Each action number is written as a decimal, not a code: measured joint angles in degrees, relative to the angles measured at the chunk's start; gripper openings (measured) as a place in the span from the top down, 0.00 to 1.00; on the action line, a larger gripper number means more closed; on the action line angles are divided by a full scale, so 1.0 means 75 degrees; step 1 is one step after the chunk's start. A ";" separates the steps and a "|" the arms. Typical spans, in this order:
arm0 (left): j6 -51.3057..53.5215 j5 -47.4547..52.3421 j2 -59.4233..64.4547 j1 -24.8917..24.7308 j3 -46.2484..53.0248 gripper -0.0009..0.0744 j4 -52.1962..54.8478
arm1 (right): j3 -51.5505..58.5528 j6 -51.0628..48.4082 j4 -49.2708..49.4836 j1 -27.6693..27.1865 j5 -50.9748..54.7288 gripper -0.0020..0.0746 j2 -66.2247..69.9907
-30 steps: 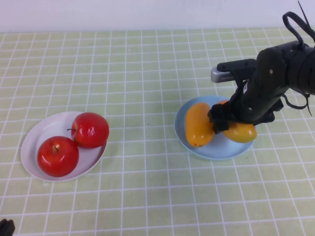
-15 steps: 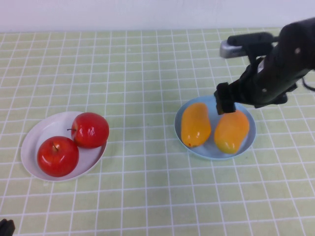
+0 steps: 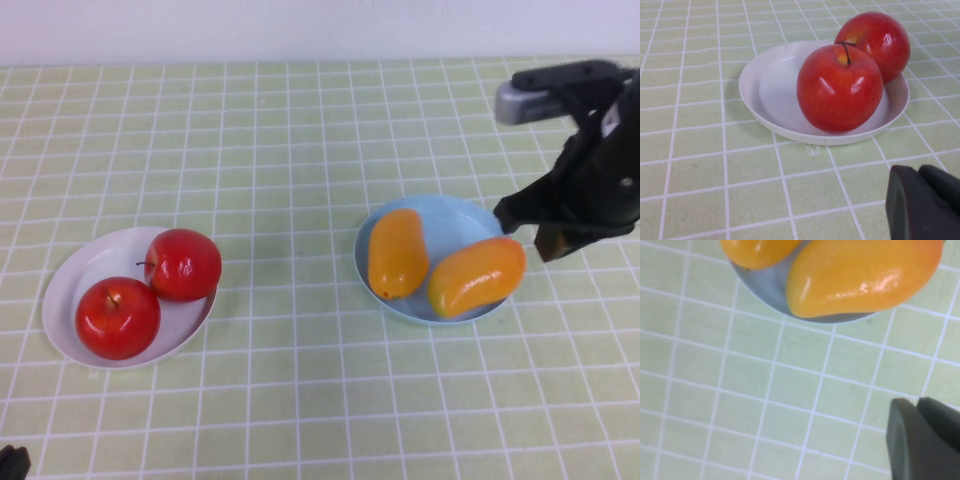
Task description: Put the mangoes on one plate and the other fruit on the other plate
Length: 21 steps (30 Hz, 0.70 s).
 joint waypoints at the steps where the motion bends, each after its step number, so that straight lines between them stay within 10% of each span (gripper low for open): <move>1: 0.0000 0.0000 0.0000 0.0000 0.0000 0.98 0.0000 | 0.0000 -0.0018 0.0022 0.0000 0.0036 0.97 -0.0131; 21: 0.0000 0.0000 0.0000 0.0000 0.0000 0.98 0.0000 | 0.2713 -0.1277 0.0708 0.0000 -0.1550 0.99 -0.3865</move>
